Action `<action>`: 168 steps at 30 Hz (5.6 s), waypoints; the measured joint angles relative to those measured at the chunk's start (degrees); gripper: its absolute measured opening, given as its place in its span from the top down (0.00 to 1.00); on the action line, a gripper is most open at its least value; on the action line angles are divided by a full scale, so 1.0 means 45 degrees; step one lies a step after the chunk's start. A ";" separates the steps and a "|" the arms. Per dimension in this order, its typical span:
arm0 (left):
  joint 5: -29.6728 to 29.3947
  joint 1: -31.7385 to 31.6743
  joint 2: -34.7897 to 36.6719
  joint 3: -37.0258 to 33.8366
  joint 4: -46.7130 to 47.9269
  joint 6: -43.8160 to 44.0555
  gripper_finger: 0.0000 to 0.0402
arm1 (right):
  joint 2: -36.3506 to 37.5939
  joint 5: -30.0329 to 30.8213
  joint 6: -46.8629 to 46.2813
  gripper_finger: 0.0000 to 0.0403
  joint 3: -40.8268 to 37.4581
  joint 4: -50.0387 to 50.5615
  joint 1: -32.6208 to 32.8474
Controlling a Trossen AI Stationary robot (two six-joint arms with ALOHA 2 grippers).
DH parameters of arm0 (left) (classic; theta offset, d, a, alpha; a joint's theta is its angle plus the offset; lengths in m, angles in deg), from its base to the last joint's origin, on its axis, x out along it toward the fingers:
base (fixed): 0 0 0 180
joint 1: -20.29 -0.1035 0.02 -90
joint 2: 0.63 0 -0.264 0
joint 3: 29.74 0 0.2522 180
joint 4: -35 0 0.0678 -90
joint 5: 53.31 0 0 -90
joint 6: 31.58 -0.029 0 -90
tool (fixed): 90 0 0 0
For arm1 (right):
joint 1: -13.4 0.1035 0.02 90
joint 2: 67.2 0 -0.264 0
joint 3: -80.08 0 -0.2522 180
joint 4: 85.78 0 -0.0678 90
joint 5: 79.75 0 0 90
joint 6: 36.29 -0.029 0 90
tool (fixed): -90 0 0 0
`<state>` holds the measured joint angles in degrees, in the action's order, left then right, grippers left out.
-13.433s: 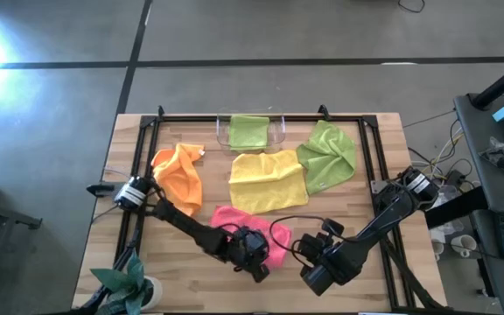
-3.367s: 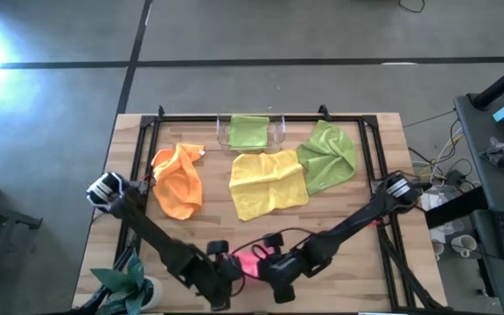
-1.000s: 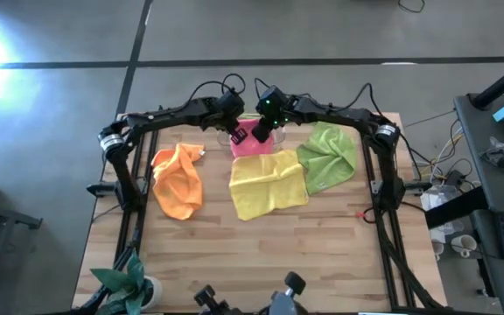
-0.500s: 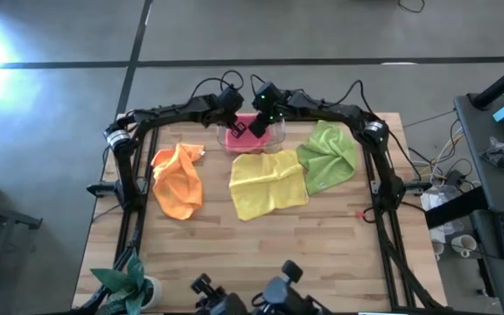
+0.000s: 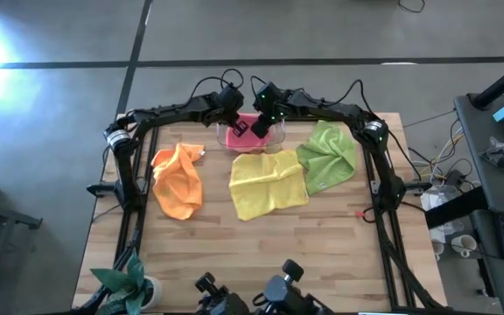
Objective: Fold microfiber towels
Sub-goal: Put the folded pink microfiber cloth into the transparent bin, then fold the yellow microfiber cloth
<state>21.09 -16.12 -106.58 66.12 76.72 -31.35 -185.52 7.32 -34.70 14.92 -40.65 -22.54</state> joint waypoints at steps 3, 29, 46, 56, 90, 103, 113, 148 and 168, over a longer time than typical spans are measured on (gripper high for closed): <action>0.0121 0.0003 0.0001 0.0000 0.0000 -0.0238 0.95 | 0.0000 0.0036 -0.0001 0.88 -0.0014 0.0015 -0.0010; 0.1185 0.0661 0.2886 0.0031 0.1189 -0.0810 0.61 | 0.2931 -0.1342 0.0634 0.65 -0.0034 0.4263 -0.0574; 0.1488 0.3985 0.3342 -0.2925 0.1190 -0.0139 0.61 | 0.3167 -0.2447 -0.0851 0.71 -0.1857 0.7339 0.2513; 0.1488 0.6094 0.3347 -0.3971 0.0567 -0.0120 0.61 | 0.4461 -0.2344 -0.1972 0.72 -0.4617 0.6916 0.4737; 0.3343 0.9851 0.2978 -0.6319 -0.3312 0.0879 0.61 | 0.9753 -0.2363 -0.0979 0.69 -1.2371 0.0663 0.5722; 0.1988 1.0389 0.1101 -0.5959 -0.3776 0.0871 0.61 | 0.9753 -0.2397 -0.0632 0.67 -1.2381 0.0478 0.5763; 0.1779 1.0364 0.0235 -0.5974 -0.3871 0.1567 0.62 | 0.9753 -0.2358 0.1732 0.64 -1.2386 0.0353 0.5765; 0.1823 1.0352 0.0646 -0.5984 -0.3580 0.2880 1.00 | 0.5179 -0.1275 0.1771 0.94 -1.2372 -0.0894 0.6208; 0.5786 1.1527 0.1578 -0.4580 -0.1928 0.6435 1.00 | 1.0018 -0.1344 -0.5387 0.98 -1.2428 0.0447 1.0341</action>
<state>47.12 35.75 -99.48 45.51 68.05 -2.39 -140.44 1.27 -58.94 -41.01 -38.64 24.00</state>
